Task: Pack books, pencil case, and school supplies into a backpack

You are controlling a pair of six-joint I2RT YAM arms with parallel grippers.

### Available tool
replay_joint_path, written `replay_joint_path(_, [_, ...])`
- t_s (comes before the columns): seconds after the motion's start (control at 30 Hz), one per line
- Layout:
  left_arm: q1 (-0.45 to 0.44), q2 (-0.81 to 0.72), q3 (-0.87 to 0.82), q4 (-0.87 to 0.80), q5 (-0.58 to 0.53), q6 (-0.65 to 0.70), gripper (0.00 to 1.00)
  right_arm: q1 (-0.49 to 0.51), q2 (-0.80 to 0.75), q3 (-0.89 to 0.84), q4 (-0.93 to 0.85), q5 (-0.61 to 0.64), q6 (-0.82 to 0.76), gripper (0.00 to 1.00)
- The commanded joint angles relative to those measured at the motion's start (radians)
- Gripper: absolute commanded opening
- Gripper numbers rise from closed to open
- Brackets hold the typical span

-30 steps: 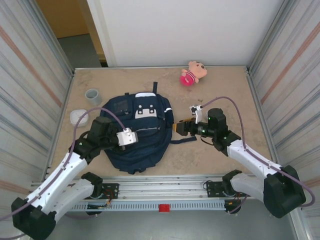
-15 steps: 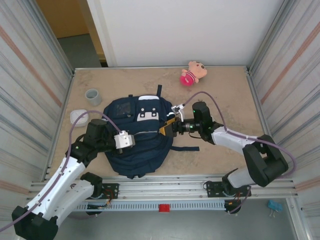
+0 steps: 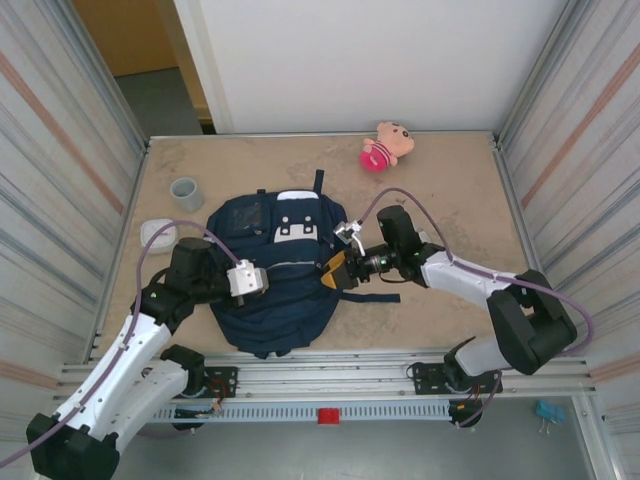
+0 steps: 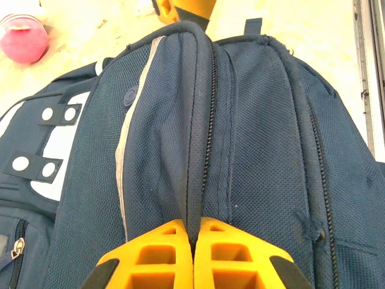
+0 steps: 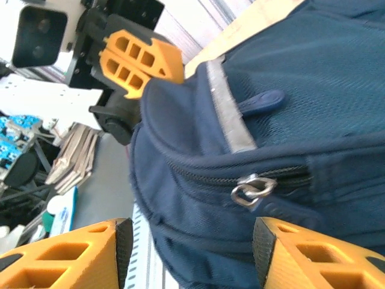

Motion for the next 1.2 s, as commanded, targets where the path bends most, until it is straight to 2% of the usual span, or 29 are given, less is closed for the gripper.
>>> replay_joint_path(0.0, [0.007, -0.018, 0.013, 0.117, 0.098, -0.015, 0.00, -0.007, -0.027, 0.020, -0.092, 0.019, -0.066, 0.64])
replay_joint_path(0.07, [0.007, -0.017, 0.015, 0.121, 0.106, -0.018, 0.00, -0.015, -0.012, 0.026, -0.067, 0.061, -0.060, 0.70])
replay_joint_path(0.2, [0.007, -0.015, 0.016, 0.120, 0.111, -0.017, 0.00, -0.023, 0.005, 0.048, -0.030, 0.124, -0.062, 0.72])
replay_joint_path(0.53, [0.007, -0.021, 0.014, 0.122, 0.117, -0.015, 0.00, 0.051, 0.066, 0.078, 0.007, 0.222, -0.157, 0.74])
replay_joint_path(0.6, [0.007, -0.022, 0.014, 0.124, 0.119, -0.018, 0.00, 0.052, 0.083, 0.084, 0.014, 0.221, -0.154, 0.67])
replay_joint_path(0.73, [0.007, -0.017, 0.009, 0.134, 0.089, -0.020, 0.00, 0.045, 0.068, 0.081, 0.007, 0.220, -0.135, 0.32])
replay_joint_path(0.83, [0.007, -0.016, 0.002, 0.142, 0.031, -0.014, 0.00, 0.037, 0.030, 0.073, -0.022, 0.210, -0.131, 0.16])
replay_joint_path(1.0, [0.007, -0.003, 0.004, 0.153, -0.034, -0.013, 0.00, 0.025, -0.014, 0.057, -0.035, 0.178, -0.082, 0.01])
replay_joint_path(1.17, [0.006, 0.017, 0.022, 0.158, -0.091, -0.045, 0.00, 0.024, -0.030, 0.071, -0.084, 0.163, -0.005, 0.00])
